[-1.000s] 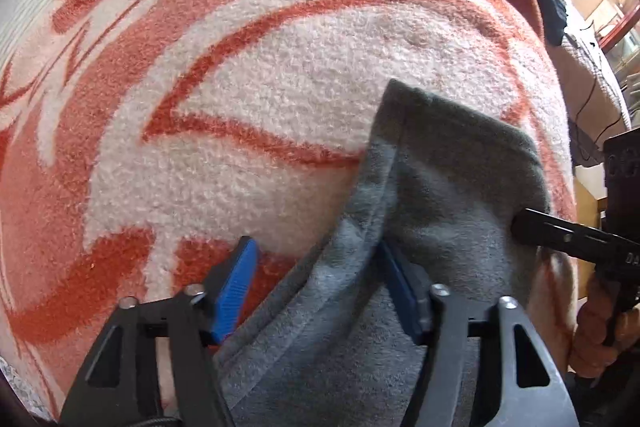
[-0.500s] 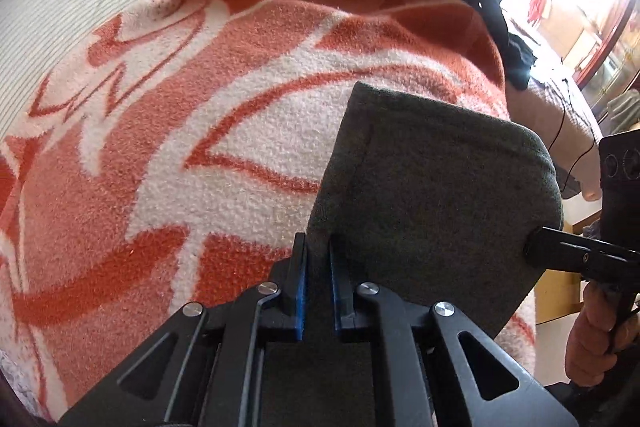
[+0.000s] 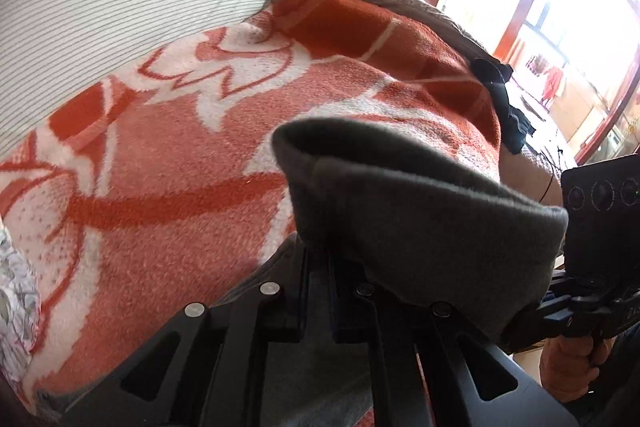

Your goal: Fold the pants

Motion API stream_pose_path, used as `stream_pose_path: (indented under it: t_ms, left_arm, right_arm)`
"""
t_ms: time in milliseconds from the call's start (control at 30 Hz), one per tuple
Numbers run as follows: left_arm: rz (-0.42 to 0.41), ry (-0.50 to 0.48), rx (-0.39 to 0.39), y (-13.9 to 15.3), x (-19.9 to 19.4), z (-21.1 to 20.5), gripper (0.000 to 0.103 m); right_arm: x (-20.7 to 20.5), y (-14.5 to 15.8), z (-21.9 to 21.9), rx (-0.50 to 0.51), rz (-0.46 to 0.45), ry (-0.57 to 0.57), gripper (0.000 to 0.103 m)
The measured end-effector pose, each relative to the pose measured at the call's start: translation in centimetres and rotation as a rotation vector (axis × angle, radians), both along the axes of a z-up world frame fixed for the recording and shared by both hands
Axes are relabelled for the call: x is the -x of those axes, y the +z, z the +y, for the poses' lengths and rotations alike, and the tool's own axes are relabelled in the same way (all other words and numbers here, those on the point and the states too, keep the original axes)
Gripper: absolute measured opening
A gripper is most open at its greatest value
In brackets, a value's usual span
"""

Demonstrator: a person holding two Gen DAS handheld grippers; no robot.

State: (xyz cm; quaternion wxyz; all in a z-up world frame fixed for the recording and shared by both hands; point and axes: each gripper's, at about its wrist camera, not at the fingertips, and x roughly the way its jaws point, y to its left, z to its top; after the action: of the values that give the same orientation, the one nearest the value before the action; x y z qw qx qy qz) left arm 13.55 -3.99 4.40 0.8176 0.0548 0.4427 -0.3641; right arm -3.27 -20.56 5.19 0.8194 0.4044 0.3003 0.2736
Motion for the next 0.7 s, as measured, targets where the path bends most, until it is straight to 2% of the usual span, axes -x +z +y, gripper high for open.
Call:
stream_pose_path:
  t_ms: [167, 433, 600, 700]
  left_arm:
    - [0.058, 0.1, 0.035, -2.1, 0.6, 5.8, 0.006]
    - [0.157, 0.222, 0.049, -7.1, 1.5, 12.1, 0.006]
    - [0.228, 0.246, 0.031, -9.4, 2.4, 14.3, 0.007]
    - [0.228, 0.283, -0.007, -9.9, 3.0, 15.8, 0.007]
  right_arm:
    - [-1.8, -2.7, 5.3, -0.019, 0.057, 0.103, 0.007]
    - [-3.9, -6.6, 11.4, 0.038, 0.156, 0.206, 0.007]
    - [-4.7, -9.1, 13.3, 0.091, 0.242, 0.232, 0.007]
    - [-5.1, -10.1, 14.0, 0.143, 0.281, 0.25, 0.008]
